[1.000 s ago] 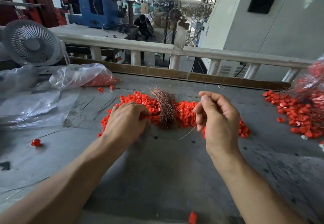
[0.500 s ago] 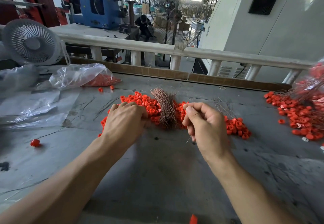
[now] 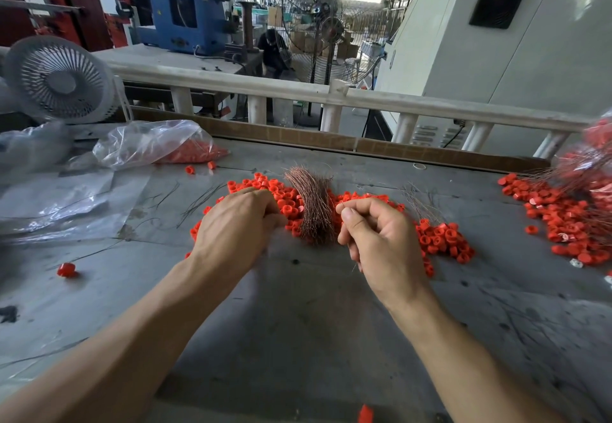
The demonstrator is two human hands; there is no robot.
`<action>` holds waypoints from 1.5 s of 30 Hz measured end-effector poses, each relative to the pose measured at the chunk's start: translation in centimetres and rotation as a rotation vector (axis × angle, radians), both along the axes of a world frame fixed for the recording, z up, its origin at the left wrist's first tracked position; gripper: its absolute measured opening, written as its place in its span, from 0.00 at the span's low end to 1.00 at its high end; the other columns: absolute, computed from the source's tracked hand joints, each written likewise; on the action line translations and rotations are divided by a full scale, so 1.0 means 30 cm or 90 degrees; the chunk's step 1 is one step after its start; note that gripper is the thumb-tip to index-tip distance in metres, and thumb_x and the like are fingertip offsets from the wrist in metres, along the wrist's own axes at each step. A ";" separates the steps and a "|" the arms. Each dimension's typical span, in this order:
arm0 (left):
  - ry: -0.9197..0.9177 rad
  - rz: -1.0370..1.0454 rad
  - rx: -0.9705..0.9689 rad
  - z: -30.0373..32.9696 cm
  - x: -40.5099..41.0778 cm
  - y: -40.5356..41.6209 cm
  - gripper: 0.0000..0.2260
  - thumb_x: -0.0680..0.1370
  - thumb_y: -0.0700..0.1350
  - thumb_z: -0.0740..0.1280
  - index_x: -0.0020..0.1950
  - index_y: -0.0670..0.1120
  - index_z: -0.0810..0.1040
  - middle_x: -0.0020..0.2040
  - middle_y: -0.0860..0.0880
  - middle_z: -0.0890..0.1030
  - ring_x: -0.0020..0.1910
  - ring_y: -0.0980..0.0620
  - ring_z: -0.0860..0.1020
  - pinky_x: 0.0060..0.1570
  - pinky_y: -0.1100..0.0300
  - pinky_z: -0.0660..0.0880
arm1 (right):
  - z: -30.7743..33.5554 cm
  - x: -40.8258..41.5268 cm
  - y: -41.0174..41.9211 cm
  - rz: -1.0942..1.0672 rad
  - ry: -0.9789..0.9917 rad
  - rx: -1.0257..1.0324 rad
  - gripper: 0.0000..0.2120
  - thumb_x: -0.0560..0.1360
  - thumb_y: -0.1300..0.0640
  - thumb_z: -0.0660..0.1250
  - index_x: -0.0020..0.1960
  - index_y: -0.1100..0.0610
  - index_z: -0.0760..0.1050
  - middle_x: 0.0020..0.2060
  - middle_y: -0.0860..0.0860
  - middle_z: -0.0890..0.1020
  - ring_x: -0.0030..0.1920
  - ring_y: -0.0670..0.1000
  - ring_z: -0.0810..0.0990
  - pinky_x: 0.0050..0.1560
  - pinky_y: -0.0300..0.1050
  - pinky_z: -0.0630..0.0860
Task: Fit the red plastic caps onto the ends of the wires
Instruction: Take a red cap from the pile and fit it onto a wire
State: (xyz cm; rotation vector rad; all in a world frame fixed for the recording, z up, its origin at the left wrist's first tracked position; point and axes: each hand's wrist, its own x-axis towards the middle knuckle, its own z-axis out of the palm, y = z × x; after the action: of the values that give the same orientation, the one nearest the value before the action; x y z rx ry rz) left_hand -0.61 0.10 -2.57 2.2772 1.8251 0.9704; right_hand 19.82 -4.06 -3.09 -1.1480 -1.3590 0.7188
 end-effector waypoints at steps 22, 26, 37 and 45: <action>-0.501 -0.228 -0.244 0.028 0.064 -0.060 0.13 0.78 0.32 0.71 0.55 0.48 0.87 0.45 0.48 0.87 0.42 0.53 0.86 0.47 0.67 0.79 | 0.000 -0.005 -0.003 -0.004 -0.087 0.016 0.07 0.81 0.59 0.67 0.47 0.51 0.82 0.31 0.48 0.82 0.29 0.41 0.76 0.35 0.36 0.71; -0.527 -0.259 -0.239 0.029 0.069 -0.067 0.16 0.76 0.28 0.71 0.58 0.44 0.85 0.47 0.47 0.86 0.44 0.52 0.85 0.48 0.63 0.81 | -0.003 -0.003 -0.004 0.002 -0.092 0.024 0.07 0.81 0.58 0.67 0.47 0.50 0.82 0.32 0.47 0.82 0.30 0.41 0.77 0.35 0.35 0.71; -0.585 -0.320 -0.220 0.024 0.079 -0.071 0.19 0.75 0.28 0.70 0.64 0.41 0.79 0.51 0.47 0.87 0.51 0.49 0.86 0.48 0.57 0.83 | 0.000 -0.007 -0.009 0.011 -0.109 0.057 0.07 0.80 0.60 0.68 0.47 0.51 0.83 0.32 0.43 0.82 0.32 0.40 0.77 0.34 0.30 0.69; -0.576 -0.299 -0.210 0.025 0.089 -0.077 0.17 0.74 0.28 0.73 0.60 0.42 0.81 0.51 0.47 0.87 0.48 0.48 0.86 0.47 0.56 0.83 | 0.001 -0.017 -0.013 0.023 -0.112 0.075 0.06 0.80 0.60 0.68 0.49 0.51 0.83 0.33 0.40 0.82 0.34 0.40 0.78 0.35 0.29 0.70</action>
State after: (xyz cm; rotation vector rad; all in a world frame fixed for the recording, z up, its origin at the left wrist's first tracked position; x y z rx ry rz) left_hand 2.06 -2.21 -1.81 1.5387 0.9295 1.1986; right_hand 19.31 -4.45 -3.06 -1.1146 -1.5527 0.5659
